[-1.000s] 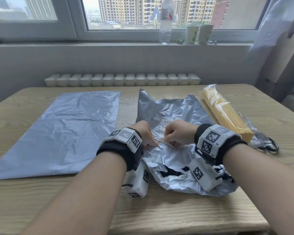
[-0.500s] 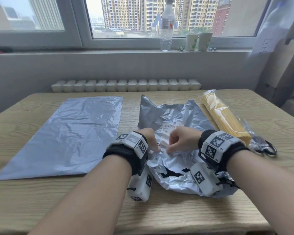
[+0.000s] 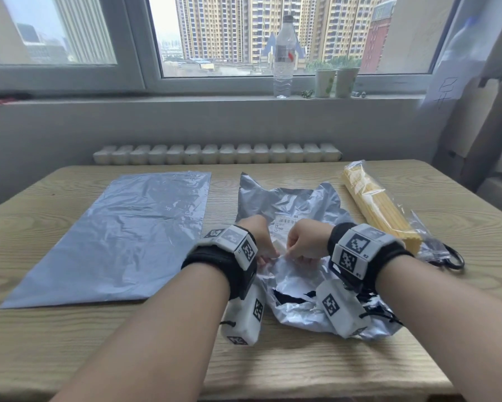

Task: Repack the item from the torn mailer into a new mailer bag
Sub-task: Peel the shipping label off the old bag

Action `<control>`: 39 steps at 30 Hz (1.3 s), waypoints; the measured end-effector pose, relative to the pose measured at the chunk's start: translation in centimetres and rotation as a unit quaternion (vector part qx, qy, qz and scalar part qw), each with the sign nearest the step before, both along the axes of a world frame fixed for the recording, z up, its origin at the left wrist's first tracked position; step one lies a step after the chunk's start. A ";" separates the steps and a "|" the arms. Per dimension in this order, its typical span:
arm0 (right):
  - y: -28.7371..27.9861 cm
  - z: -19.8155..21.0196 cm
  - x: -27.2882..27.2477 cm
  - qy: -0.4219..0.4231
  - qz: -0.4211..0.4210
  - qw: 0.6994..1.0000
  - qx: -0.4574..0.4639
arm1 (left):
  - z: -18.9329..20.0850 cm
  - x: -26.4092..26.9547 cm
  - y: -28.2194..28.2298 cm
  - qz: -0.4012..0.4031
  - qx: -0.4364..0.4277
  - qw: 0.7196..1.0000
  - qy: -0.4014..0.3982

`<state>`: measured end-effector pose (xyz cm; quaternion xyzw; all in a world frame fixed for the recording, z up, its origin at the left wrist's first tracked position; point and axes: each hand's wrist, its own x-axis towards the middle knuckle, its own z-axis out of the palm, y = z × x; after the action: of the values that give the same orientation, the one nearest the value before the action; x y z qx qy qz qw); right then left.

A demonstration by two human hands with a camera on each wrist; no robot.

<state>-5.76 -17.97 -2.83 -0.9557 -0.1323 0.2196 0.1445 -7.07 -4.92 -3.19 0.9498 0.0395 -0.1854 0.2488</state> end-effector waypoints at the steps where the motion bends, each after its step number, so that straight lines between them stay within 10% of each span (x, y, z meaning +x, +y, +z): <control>1: -0.1 -0.1 0.1 -0.023 0.006 1.000 -0.008 | -0.4 -0.1 0.0 0.008 0.002 1.000 -0.002; 39: -3.3 -3.1 3.2 0.013 -0.090 0.975 0.202 | -1.9 0.9 0.6 0.015 0.028 0.999 -0.004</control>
<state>-2.59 -21.27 -5.94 -0.9120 -0.0851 0.1863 0.3555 -6.15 -4.28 -5.06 0.9566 0.0583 -0.1763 0.2248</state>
